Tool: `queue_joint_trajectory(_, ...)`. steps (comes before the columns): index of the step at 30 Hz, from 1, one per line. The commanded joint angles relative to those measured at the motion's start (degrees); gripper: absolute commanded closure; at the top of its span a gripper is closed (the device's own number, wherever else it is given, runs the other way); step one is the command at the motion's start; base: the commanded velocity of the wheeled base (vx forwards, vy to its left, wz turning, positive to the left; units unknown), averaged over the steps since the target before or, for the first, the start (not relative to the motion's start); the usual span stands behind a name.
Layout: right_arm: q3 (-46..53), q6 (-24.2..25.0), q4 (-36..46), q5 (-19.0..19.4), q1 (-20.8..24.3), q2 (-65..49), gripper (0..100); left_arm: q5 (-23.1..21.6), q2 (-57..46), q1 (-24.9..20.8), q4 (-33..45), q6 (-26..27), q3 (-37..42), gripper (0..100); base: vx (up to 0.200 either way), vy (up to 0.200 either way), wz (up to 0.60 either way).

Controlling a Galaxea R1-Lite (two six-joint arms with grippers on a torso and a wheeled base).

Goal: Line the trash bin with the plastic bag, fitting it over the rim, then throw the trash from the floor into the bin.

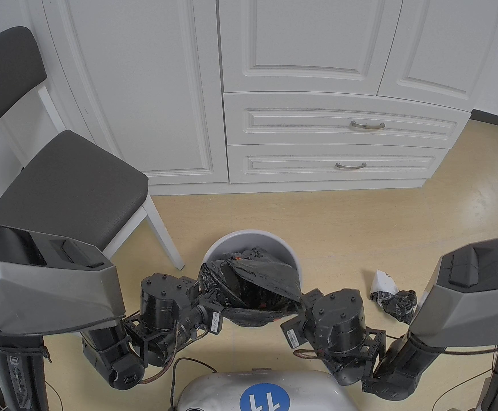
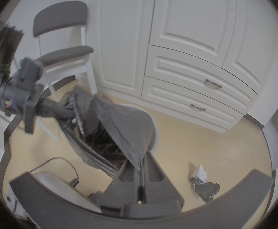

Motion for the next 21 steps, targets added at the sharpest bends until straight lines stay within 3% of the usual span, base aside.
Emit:
queue_joint_trajectory(1,2.2,-0.1,-0.3,0.4,1.4,-0.2,100,0.1,1.4,-0.1,-1.0,0.0,-0.7,100,0.0,0.0,0.0)
queue_joint_trajectory(2,2.9,-0.2,-0.5,0.5,0.9,-1.0,0,0.1,1.4,0.0,-1.8,0.0,-0.7,100,0.0,0.0,0.0)
queue_joint_trajectory(6,3.4,-0.6,0.2,1.7,0.1,-5.3,0,0.1,1.5,-0.1,-3.7,0.0,-0.3,100,0.0,0.0,0.0)
queue_joint_trajectory(10,1.1,-2.9,3.7,6.3,-2.2,-10.5,0,0.1,1.4,-0.3,-4.0,0.0,0.0,100,0.0,0.0,0.0)
queue_joint_trajectory(16,-13.0,-4.4,28.0,11.2,-4.2,-17.3,0,0.1,1.5,-1.6,-4.0,-0.1,0.0,100,0.0,0.0,0.0)
queue_joint_trajectory(17,-13.0,-4.4,28.0,11.2,-4.2,-17.3,0,0.1,1.5,-1.6,-4.0,-0.1,0.0,100,0.0,0.0,0.0)
queue_joint_trajectory(18,-19.9,-4.6,36.0,11.8,-4.3,-16.7,0,0.1,1.4,-1.7,-4.0,-0.1,0.1,100,0.0,0.0,0.0)
queue_joint_trajectory(21,-26.5,-6.0,43.0,11.9,-4.4,-14.7,0,0.1,1.3,-2.0,-4.0,-0.2,0.2,100,0.0,0.0,0.0)
